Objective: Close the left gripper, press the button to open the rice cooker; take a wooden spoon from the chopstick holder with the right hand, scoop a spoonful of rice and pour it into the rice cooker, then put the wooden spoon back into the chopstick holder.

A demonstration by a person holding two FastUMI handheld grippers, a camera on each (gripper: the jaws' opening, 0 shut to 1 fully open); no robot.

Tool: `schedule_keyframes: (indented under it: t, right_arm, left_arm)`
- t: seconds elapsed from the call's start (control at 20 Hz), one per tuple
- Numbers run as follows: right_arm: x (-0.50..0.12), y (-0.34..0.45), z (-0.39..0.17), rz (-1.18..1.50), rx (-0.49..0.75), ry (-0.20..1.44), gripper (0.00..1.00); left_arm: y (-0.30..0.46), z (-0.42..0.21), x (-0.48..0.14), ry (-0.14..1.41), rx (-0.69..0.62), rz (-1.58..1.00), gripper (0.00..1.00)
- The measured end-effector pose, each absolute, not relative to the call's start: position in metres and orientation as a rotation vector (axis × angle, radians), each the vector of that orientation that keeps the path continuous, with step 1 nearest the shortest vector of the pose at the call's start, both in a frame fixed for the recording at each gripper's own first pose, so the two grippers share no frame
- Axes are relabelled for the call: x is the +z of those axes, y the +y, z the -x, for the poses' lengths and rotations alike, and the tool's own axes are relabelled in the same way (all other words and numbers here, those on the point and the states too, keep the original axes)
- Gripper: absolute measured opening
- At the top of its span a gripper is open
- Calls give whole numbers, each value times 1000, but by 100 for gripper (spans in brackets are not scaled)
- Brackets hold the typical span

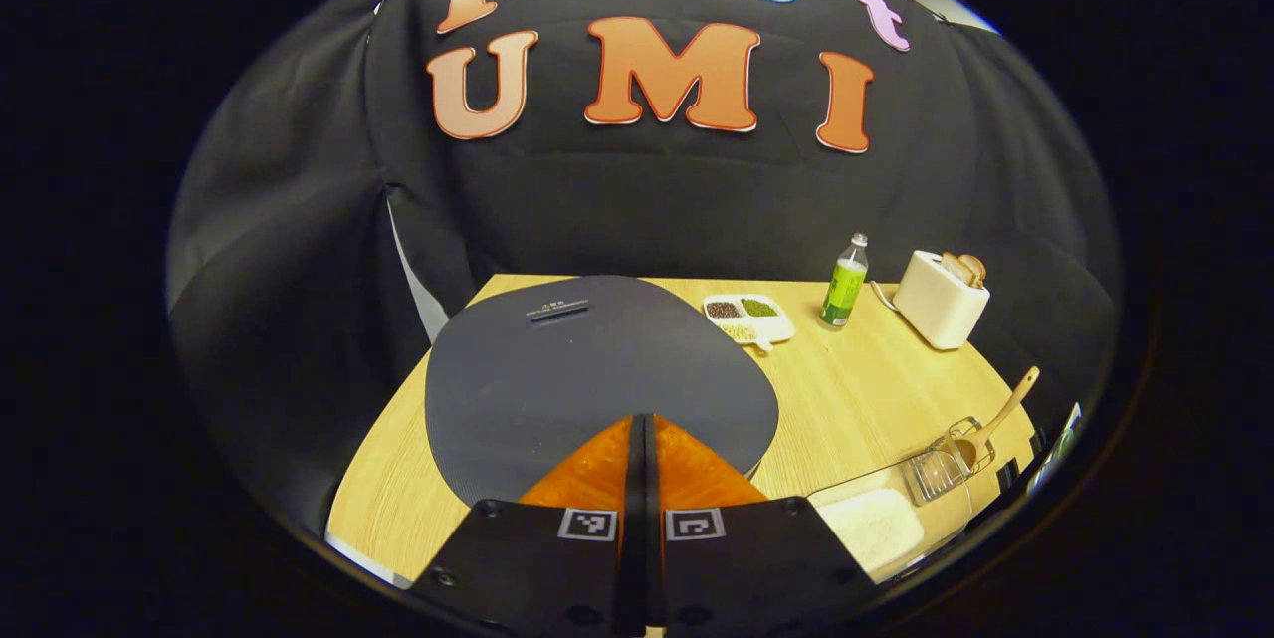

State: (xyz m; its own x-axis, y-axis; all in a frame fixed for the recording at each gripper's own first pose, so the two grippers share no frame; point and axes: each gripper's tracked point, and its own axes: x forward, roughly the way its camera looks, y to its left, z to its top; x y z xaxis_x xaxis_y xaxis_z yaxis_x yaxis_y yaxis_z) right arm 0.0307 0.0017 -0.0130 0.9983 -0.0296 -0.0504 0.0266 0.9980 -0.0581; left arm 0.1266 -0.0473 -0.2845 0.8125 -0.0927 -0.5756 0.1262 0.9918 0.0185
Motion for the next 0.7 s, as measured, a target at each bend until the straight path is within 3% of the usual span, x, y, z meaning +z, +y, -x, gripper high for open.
schedule_keyframes:
  t: [0.2,0.4,0.5,0.55,0.7]
  right_arm:
    - [-19,6,-31,66,-9,68,94]
    - [-13,6,-31,68,2,58,94]
    - [-12,3,-31,64,3,53,94]
    - [-11,1,-32,62,0,50,94]
    - [-11,-3,-34,42,1,48,94]
  left_arm:
    - [-45,-127,-287,631,-125,85,5]
    - [-46,-123,-287,607,-134,1,5]
    - [-43,-127,-269,542,-112,-94,5]
    - [-42,-128,-247,488,-105,-127,1]
    - [-38,-139,-165,313,-60,-103,4]
